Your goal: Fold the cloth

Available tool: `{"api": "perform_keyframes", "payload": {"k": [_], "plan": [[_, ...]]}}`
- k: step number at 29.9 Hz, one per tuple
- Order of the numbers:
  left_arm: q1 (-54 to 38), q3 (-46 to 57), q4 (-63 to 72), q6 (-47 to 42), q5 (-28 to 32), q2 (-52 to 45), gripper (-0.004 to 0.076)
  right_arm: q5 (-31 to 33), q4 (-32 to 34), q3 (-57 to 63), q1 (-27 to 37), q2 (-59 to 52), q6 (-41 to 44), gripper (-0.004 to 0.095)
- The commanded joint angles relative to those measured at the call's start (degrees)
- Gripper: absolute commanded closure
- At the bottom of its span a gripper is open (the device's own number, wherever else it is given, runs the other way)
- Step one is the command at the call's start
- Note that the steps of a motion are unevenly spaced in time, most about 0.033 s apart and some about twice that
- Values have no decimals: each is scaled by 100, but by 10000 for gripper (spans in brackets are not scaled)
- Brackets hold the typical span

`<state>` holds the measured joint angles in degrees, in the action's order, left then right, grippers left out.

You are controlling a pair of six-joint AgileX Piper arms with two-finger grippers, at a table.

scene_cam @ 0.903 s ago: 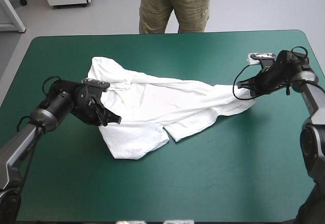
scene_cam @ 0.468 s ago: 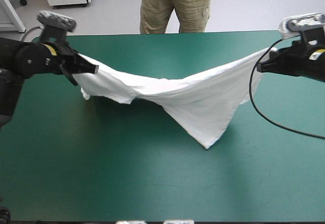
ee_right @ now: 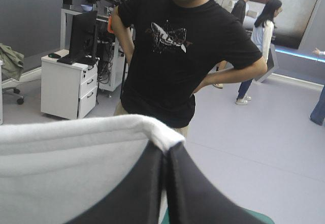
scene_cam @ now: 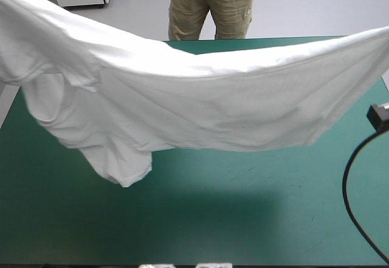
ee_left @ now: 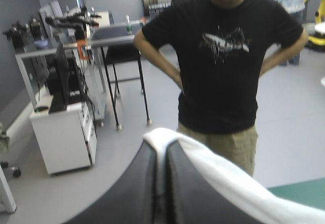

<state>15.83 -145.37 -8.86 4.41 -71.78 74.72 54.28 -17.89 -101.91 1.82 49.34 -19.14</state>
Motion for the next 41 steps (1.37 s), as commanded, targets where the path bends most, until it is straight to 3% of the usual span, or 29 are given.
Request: {"api": "perform_keyframes", "payload": {"k": [1,7,14,20,25,29,36,38,41], "plan": [[7,-250,-138,2,-201,-399,733,-183,-54,-386,2,-150,-96,912],[7,37,-447,0,-201,-570,733,306,-70,-625,2,-114,-80,911],[7,1641,-430,0,-129,-221,733,435,-60,547,2,354,28,911],[7,3069,-402,-11,449,640,733,-181,-75,1954,2,1238,15,912],[7,3290,-516,-39,934,1882,733,-1051,-75,2336,2,2541,-151,912],[7,3006,-719,-186,1194,2969,733,-1536,-75,1967,2,3828,-235,926],[-57,1908,-1352,-616,1194,4277,733,-1113,-41,362,2,6036,-295,901],[-99,1752,-1356,-628,1181,4425,733,-872,-41,-295,2,6527,-295,824],[-179,1725,-1346,-628,1202,4452,733,-623,-51,-1051,2,7019,-295,629]]}}
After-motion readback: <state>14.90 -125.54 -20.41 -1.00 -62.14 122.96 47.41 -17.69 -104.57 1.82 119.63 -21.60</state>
